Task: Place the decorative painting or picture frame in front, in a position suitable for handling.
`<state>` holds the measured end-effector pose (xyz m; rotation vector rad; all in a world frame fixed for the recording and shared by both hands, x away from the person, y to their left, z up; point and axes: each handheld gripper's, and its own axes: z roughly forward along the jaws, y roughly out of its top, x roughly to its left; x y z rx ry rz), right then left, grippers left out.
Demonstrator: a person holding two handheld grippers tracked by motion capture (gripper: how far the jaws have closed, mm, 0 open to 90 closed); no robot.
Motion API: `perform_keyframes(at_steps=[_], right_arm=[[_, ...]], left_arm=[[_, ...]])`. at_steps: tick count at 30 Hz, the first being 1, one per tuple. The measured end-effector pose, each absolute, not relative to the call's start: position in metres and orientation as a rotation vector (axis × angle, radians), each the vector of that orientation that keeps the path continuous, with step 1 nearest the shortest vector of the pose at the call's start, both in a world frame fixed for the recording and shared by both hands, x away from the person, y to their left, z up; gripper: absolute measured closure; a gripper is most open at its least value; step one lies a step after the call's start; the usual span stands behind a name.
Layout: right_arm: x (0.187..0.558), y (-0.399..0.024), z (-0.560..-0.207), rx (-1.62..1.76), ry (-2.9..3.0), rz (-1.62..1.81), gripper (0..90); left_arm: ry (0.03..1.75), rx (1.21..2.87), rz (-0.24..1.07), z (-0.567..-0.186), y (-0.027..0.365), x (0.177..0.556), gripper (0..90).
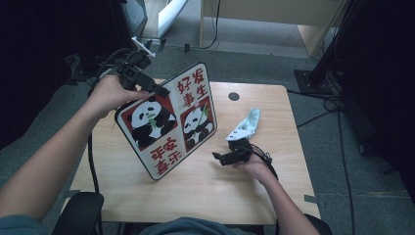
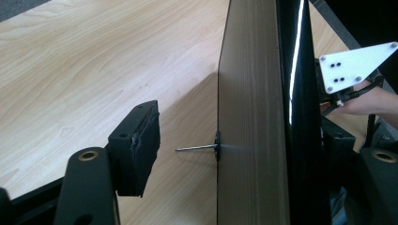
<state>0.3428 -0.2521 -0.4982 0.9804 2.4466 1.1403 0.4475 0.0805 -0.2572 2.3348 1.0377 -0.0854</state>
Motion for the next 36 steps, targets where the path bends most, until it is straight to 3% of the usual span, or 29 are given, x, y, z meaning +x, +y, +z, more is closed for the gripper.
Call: perform_keyframes(at_steps=[2,16,20,25,32,36], right_arm=[[0.345,-0.257,-0.496,0.99,2.445,1.143,16.5],[0.354,-0.301,-0.474,1.145,2.302,1.135,21.3],[0.356,-0.317,-0.47,1.193,2.252,1.141,21.7],[0.359,-0.333,-0.468,1.239,2.201,1.116,22.1],[0.362,-0.345,-0.469,1.292,2.171,1.105,22.2],[0.364,-0.348,-0.47,1.305,2.172,1.091,22.2]], left_arm=[[1.051,2.336,-0.086,-0.258,0.08,0.449,25.5],[1.006,2.343,-0.018,-0.257,0.08,0.448,23.3],[1.006,2.342,-0.102,-0.258,0.082,0.452,25.5],[1.032,2.355,-0.091,-0.257,0.078,0.452,23.2],[1.026,2.381,0.001,-0.256,0.076,0.45,18.3],[1.073,2.388,-0.07,-0.254,0.077,0.451,19.0]])
